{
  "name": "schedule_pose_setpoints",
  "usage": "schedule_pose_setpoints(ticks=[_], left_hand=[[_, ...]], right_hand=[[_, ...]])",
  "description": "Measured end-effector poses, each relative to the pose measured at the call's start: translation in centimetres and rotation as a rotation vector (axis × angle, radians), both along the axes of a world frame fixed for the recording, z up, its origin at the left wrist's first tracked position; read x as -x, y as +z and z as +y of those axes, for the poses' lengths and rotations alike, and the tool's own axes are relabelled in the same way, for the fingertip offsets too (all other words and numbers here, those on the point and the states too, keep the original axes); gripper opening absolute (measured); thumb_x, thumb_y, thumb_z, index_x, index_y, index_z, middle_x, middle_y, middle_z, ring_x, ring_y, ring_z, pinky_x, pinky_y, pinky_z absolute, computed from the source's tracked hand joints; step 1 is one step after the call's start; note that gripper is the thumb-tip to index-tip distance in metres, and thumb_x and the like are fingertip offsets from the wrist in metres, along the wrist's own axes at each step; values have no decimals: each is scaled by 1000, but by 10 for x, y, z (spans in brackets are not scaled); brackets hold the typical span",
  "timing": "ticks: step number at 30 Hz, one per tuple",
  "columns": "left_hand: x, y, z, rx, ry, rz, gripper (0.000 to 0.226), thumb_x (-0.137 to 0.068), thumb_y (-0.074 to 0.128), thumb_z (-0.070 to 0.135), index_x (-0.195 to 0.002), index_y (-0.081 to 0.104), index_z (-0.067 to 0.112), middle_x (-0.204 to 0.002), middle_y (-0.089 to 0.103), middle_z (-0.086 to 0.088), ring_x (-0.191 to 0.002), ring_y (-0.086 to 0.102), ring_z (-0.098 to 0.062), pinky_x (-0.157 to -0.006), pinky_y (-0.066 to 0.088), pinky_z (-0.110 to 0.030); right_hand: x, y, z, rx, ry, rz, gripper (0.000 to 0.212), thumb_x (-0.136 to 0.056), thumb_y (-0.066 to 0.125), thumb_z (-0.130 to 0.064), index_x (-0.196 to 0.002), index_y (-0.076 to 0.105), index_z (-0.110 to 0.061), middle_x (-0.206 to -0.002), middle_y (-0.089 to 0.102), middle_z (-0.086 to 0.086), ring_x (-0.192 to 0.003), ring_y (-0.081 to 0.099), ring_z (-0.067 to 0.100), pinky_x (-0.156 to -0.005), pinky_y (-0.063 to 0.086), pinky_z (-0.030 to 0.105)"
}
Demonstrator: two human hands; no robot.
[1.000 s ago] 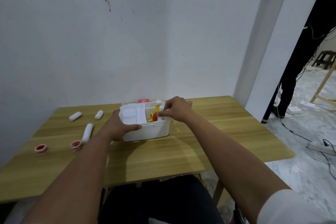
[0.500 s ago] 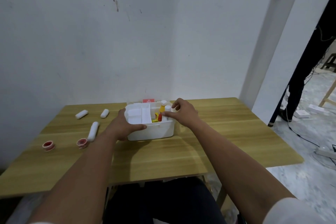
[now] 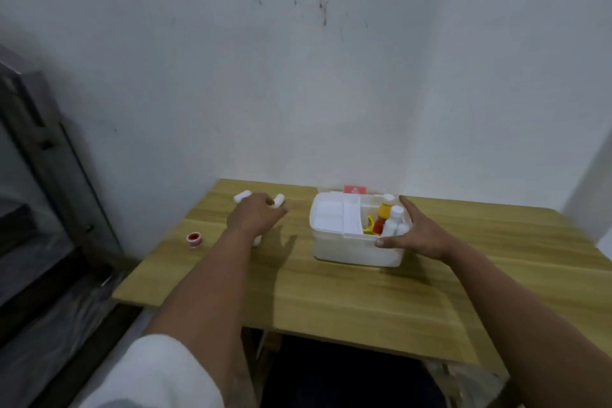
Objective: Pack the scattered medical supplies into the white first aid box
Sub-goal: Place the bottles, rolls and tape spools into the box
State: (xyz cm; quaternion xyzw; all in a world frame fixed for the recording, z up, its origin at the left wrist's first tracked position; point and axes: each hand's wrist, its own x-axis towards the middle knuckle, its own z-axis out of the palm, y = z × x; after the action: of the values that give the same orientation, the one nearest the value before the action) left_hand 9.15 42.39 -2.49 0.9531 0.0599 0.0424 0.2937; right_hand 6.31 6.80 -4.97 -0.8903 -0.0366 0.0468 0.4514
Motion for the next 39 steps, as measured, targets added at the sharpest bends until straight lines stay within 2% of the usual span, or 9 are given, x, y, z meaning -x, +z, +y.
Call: schedule_pose_setpoints(ticks=[4, 10, 13, 16, 20, 24, 29, 35, 39], left_hand=[[-11, -16, 26, -312, 45, 103, 35, -90, 56, 55, -97, 68, 23, -100, 67, 5, -93, 63, -16, -78, 51, -35], [-29, -29, 20, -385, 47, 177, 31, -92, 58, 35, -73, 67, 13, -68, 68, -2, -70, 65, -18, -69, 54, -35], [-34, -31, 10, -394, 39, 185, 22, -91, 59, 23, -74, 65, 11, -73, 68, -4, -83, 68, -21, -75, 56, -37], [-34, -19, -1, -426, -1, 107, 5, -88, 58, 18, -87, 63, 19, -89, 61, 4, -117, 57, -22, -75, 51, -34], [-44, 15, -15, -162, 47, -26, 24, -75, 72, 35, -82, 64, 14, -88, 71, -4, -80, 65, -23, -66, 51, -31], [-44, 52, -58, 83, -82, 10, 25, -77, 79, 24, -88, 73, 3, -74, 75, -10, -59, 67, -21, -62, 56, -33], [-29, 49, -123, 75, -261, 133, 27, -81, 82, 23, -90, 72, 0, -74, 75, -12, -70, 76, -24, -71, 64, -38], [-25, 25, -144, -23, -265, 33, 28, -79, 81, 36, -85, 68, 12, -65, 72, -2, -56, 72, -16, -68, 64, -36], [-35, 25, -120, -68, -160, -101, 37, -84, 69, 52, -85, 68, 15, -78, 73, -1, -72, 69, -19, -68, 58, -34]], right_hand=[[-3, 0, -4, 0, 4, 29, 149, -52, 99, -51, -164, 3, -29, -164, 30, -1, -145, 38, 26, -117, 38, 45], [-4, -1, -4, -22, 26, 20, 147, -51, 99, -52, -163, 6, -30, -159, 38, -3, -138, 45, 23, -114, 43, 46], [-3, 0, -4, -34, 32, 31, 145, -55, 99, -47, -163, 4, -30, -158, 38, -2, -137, 45, 22, -113, 43, 44], [-3, 0, -5, -36, 39, 39, 142, -59, 98, -42, -163, 1, -30, -156, 39, -2, -130, 46, 19, -110, 45, 40], [-3, 1, -5, -30, 40, 49, 141, -60, 97, -43, -163, 2, -29, -153, 40, -5, -131, 46, 19, -109, 45, 39], [0, 5, -4, -34, 33, 57, 139, -62, 97, -39, -163, 2, -26, -148, 41, -7, -128, 45, 17, -106, 45, 37], [7, 9, -1, -47, 8, 59, 156, -41, 99, -60, -162, 5, -33, -154, 43, -3, -134, 49, 23, -112, 46, 48], [10, 9, -3, -49, 5, 58, 136, -60, 96, -42, -162, 8, -29, -154, 44, 4, -127, 52, 25, -104, 52, 45], [8, 20, -4, -32, -11, 66, 150, -42, 95, -63, -162, 10, -32, -155, 44, 5, -131, 51, 26, -103, 52, 48]])
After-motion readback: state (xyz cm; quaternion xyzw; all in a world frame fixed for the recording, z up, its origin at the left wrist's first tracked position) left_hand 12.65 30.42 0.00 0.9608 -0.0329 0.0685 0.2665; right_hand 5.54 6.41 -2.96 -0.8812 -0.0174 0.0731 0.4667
